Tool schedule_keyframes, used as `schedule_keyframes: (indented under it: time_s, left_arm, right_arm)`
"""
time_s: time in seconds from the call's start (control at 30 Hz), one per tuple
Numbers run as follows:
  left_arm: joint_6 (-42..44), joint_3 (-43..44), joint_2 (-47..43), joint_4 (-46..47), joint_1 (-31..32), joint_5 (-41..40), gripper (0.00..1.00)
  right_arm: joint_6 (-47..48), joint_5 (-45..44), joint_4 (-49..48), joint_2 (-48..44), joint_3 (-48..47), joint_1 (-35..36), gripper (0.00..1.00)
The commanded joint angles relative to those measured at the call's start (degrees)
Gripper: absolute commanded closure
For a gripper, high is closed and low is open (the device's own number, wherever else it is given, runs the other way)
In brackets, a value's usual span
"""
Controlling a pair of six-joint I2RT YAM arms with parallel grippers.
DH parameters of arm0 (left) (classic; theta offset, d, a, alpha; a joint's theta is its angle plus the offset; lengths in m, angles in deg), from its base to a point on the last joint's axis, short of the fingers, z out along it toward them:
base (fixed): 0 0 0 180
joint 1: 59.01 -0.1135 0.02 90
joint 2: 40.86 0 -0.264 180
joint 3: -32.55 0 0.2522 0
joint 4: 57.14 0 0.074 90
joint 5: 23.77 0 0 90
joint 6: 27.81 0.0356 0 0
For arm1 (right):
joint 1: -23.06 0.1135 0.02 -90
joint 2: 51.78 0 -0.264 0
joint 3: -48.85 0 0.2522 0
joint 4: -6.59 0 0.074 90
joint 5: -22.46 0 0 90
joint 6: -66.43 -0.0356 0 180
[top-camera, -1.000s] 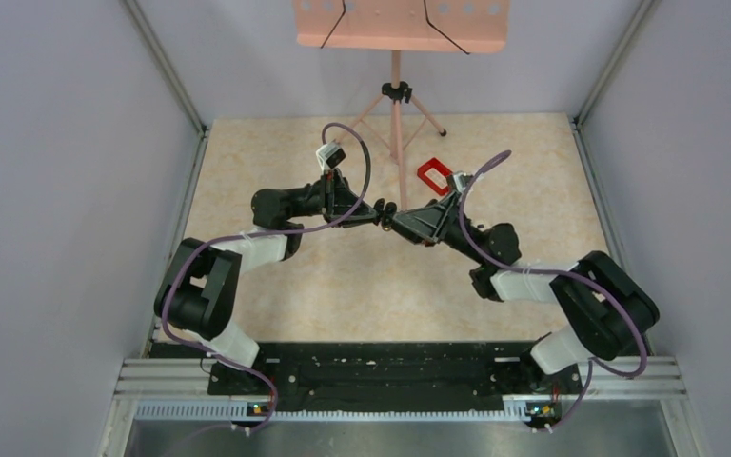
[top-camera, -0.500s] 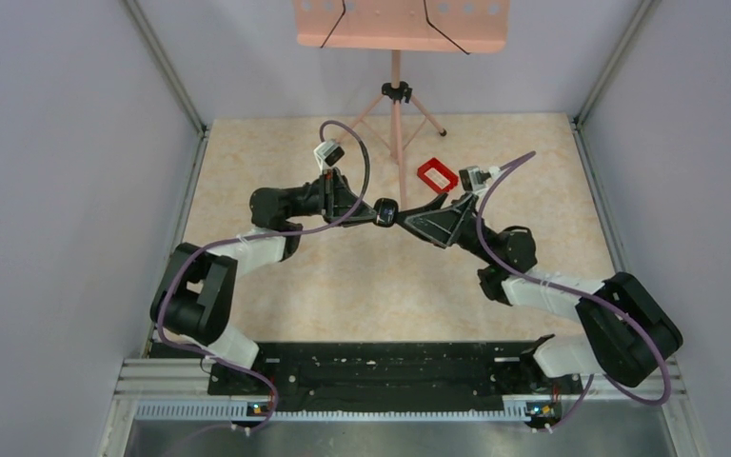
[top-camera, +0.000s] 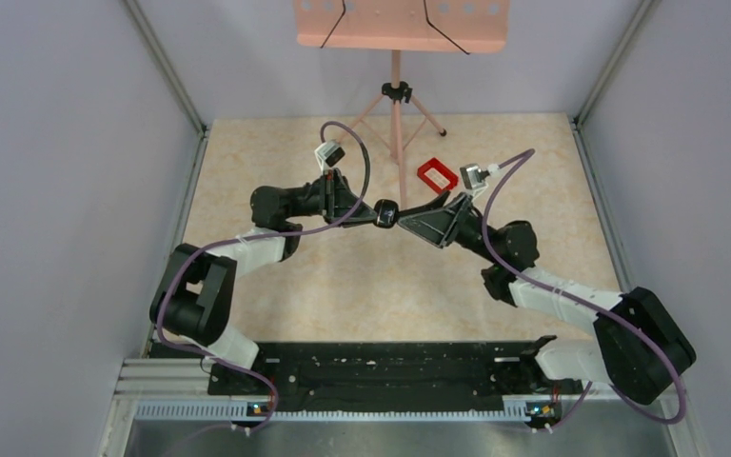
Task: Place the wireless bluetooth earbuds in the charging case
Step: Pass from the left arm to the right
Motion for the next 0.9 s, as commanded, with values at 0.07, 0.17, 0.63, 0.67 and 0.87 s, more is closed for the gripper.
schedule_keyframes:
  time_s: [0.07, 0.17, 0.63, 0.67, 0.87]
  left_arm:
    - [1.5, 1.0, -2.2, 1.4, 0.0, 0.1, 1.0]
    - [1.6, 0.9, -2.3, 1.4, 0.0, 0.1, 1.0]
    - [3.6, 0.8, -3.1, -0.4, 0.0, 0.6, 1.0]
    - [3.9, 0.9, -3.3, -0.8, 0.0, 0.7, 1.0]
    - [5.3, 1.1, -4.1, -2.1, 0.0, 1.0, 0.62]
  right_arm:
    - [7.8, 1.3, 9.8, -1.9, -5.6, 1.1, 0.32]
    - [9.6, 1.3, 13.1, -1.8, -6.9, 1.5, 0.37]
    - [10.6, 0.4, 16.4, -1.0, -7.9, 1.6, 0.88]
    - [10.6, 0.4, 16.5, -0.9, -7.9, 1.6, 0.95]
    - [10.5, -0.4, 17.6, -0.7, -8.2, 1.9, 1.0]
